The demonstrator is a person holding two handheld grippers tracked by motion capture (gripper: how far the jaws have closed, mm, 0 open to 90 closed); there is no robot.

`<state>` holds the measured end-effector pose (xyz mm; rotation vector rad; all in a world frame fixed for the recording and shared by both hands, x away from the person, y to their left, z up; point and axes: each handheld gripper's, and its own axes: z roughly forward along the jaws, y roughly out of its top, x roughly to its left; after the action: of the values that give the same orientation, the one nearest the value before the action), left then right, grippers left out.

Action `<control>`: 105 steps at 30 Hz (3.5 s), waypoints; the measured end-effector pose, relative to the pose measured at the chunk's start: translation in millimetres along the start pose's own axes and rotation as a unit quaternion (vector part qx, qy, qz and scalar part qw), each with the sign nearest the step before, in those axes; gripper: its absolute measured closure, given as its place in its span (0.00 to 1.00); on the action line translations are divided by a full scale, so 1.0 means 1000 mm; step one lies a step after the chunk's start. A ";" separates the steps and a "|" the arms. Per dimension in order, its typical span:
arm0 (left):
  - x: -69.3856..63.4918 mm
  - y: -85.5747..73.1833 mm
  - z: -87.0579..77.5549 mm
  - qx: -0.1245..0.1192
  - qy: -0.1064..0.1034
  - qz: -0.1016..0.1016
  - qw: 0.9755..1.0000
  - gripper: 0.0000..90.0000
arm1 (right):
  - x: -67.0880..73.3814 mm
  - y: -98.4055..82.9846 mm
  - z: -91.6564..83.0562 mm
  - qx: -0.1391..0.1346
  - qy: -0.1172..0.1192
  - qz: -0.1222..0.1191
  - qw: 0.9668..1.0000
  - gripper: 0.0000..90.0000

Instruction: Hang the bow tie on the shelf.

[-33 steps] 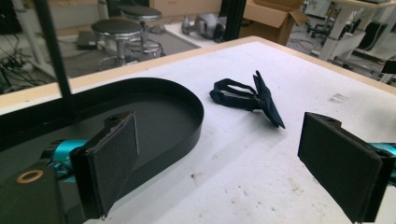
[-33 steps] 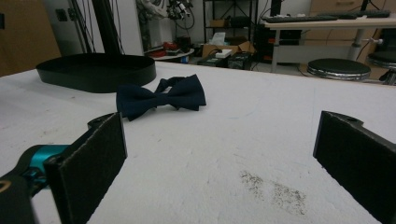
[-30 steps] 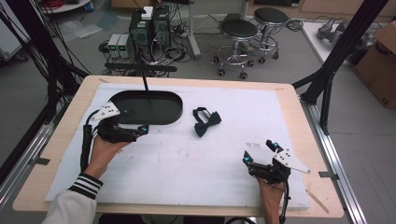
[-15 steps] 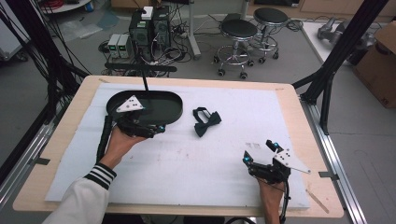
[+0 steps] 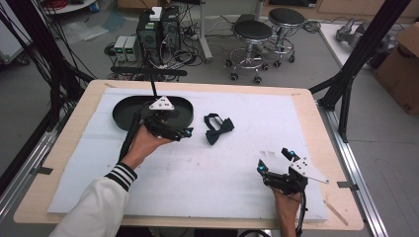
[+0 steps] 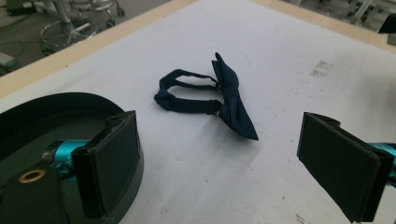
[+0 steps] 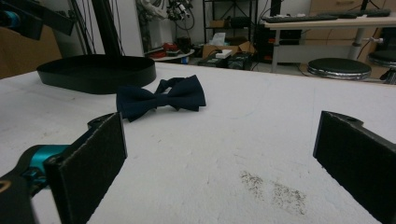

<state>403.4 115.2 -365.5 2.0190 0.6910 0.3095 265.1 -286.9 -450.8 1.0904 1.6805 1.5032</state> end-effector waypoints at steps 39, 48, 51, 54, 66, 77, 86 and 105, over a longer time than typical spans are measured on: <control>-0.005 0.012 0.081 0.122 -0.015 -0.060 0.991 0.26 | -0.001 0.000 0.000 -0.004 0.000 0.002 1.000 0.02; -0.007 0.010 0.086 0.134 -0.018 -0.063 0.989 0.36 | -0.001 0.000 0.000 -0.004 0.001 0.003 1.000 0.02; -0.009 0.008 0.091 0.147 -0.020 -0.067 0.987 0.37 | -0.001 0.000 0.000 -0.004 0.002 0.002 1.000 0.02; -0.011 0.009 0.092 0.141 -0.033 -0.079 0.986 0.42 | -0.001 0.000 0.000 -0.004 0.001 0.003 1.000 0.02; -0.013 0.007 0.100 0.153 -0.037 -0.084 0.984 0.54 | -0.001 0.000 -0.001 -0.003 0.000 0.004 1.000 0.02; -0.012 0.004 0.105 0.155 -0.046 -0.097 0.982 0.65 | -0.001 0.000 -0.001 -0.003 0.001 0.006 1.000 0.02; -0.012 0.004 0.106 0.145 -0.045 -0.109 0.982 0.87 | -0.002 0.000 0.000 -0.004 0.000 0.004 1.000 0.02; -0.017 0.013 0.091 0.105 -0.034 -0.051 0.993 0.96 | -0.001 0.000 -0.001 -0.005 0.000 0.004 1.000 0.02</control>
<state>437.3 35.6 -401.1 2.1730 0.8080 0.1114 265.3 -288.5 -451.1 1.0933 1.6694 1.5159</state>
